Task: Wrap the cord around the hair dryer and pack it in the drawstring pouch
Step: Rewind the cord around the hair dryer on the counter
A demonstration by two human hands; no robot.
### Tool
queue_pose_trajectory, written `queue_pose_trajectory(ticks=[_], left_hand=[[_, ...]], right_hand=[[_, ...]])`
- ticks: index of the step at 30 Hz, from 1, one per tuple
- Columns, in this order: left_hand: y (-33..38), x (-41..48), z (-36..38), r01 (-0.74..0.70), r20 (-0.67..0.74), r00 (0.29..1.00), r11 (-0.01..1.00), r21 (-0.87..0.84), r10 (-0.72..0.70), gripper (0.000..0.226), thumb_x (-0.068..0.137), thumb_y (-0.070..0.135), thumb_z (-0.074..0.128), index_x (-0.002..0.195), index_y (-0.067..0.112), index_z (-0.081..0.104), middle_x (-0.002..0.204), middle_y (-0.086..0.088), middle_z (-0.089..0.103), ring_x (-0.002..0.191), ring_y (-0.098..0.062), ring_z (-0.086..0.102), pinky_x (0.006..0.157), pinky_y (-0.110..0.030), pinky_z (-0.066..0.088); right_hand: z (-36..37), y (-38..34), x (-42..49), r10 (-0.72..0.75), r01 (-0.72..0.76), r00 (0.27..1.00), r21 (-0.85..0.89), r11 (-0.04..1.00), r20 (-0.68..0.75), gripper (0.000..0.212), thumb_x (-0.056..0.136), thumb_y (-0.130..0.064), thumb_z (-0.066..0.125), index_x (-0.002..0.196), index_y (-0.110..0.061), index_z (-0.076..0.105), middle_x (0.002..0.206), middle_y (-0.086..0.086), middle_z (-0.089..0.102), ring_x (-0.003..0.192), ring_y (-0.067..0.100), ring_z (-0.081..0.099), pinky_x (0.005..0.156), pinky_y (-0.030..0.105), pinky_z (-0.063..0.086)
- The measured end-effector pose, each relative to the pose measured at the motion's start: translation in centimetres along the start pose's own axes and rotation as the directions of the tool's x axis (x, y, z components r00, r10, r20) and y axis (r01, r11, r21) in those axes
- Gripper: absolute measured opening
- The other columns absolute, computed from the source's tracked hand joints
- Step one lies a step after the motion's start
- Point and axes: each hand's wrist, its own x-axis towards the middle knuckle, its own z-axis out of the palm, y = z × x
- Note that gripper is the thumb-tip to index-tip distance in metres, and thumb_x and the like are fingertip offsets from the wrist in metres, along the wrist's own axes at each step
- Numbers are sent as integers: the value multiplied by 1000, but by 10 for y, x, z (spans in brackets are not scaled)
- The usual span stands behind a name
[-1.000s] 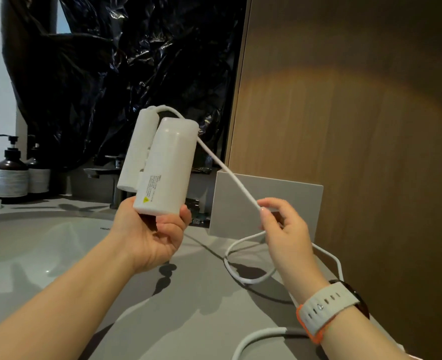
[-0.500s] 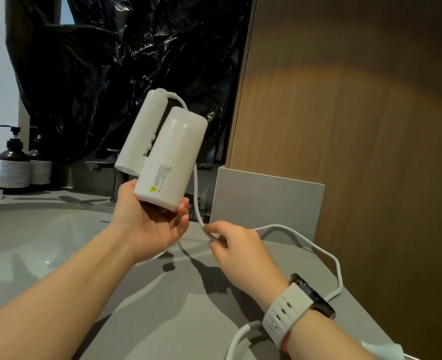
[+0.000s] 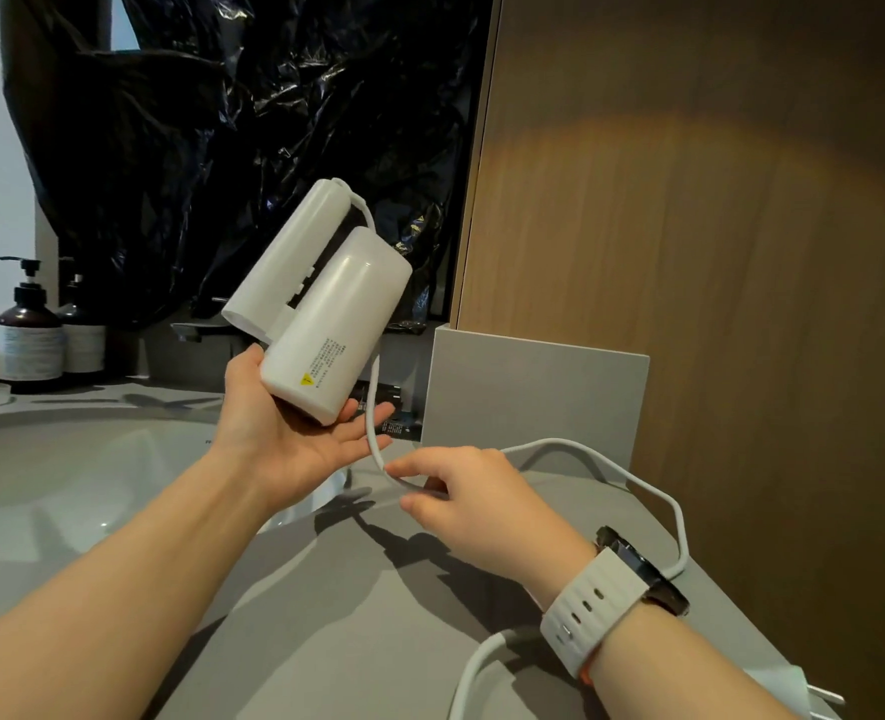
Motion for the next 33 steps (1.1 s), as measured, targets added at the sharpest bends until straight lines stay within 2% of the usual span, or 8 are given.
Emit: queue_pose_trajectory(ticks=[5, 9, 13, 17, 21, 23, 26, 33], left_hand=[[2, -2, 1, -30, -20, 999, 1000, 4, 30, 50, 89, 45, 43, 121, 8, 54, 95, -18, 52, 98, -44, 63, 85, -59, 50], [2, -3, 1, -98, -20, 995, 995, 32, 98, 42, 88, 40, 48, 118, 13, 57, 106, -19, 59, 99, -37, 62, 84, -50, 54], [1, -3, 1, -170, -23, 985, 984, 57, 171, 32, 89, 33, 52, 117, 20, 57, 111, -16, 58, 97, -33, 61, 82, -47, 54], [2, -1, -2, -182, -68, 980, 982, 41, 185, 40, 86, 28, 60, 124, 17, 53, 118, -16, 55, 101, -31, 60, 81, -47, 55], [0, 1, -3, -173, -87, 980, 983, 62, 178, 45, 84, 25, 63, 127, 16, 50, 121, -17, 54, 103, -32, 59, 79, -48, 55], [0, 0, -3, -150, -79, 985, 985, 80, 156, 45, 83, 25, 64, 125, 15, 52, 120, -17, 55, 102, -32, 60, 75, -46, 56], [-1, -2, -2, -92, -25, 995, 995, 25, 93, 41, 79, 25, 66, 118, 15, 56, 116, -16, 57, 99, -31, 63, 68, -42, 59], [-3, 2, -4, -228, -7, 971, 934, 276, 240, 46, 82, 17, 63, 123, 22, 42, 124, -16, 49, 99, -38, 62, 64, -41, 57]], right_hand=[[-8, 4, -1, 25, -28, 999, 89, 996, 36, 35, 91, -25, 55, 123, -40, 58, 72, -18, 50, 63, -1, 45, 64, 12, 36], [-14, 4, -6, 39, -53, 997, 209, 976, 72, 34, 91, -23, 55, 119, -42, 59, 78, -11, 57, 62, 7, 50, 62, 19, 44], [-19, 8, -8, 59, -47, 997, 195, 980, -56, 11, 89, -25, 58, 91, -31, 67, 58, -11, 50, 51, 5, 45, 53, 17, 36], [-23, 15, -10, 57, -28, 976, 137, 990, -212, 15, 87, -31, 60, 74, -24, 63, 58, -7, 53, 57, 6, 45, 52, 14, 32], [-24, 17, -13, -3, 40, 948, 111, 993, -319, 17, 89, -33, 57, 80, -22, 66, 65, -2, 60, 63, 11, 51, 59, 28, 41], [-25, 15, -14, -31, 85, 933, 136, 987, -360, 15, 89, -31, 58, 77, -25, 65, 62, -4, 58, 62, 10, 49, 57, 24, 40], [-27, 10, -16, 27, 152, 907, 388, 909, -419, 16, 87, -21, 61, 72, -25, 66, 57, -7, 52, 56, 4, 43, 53, 17, 33], [-22, 7, -17, -12, 139, 952, 399, 906, -304, 15, 87, -19, 61, 76, -24, 69, 53, -12, 49, 53, 3, 42, 52, 12, 32]])
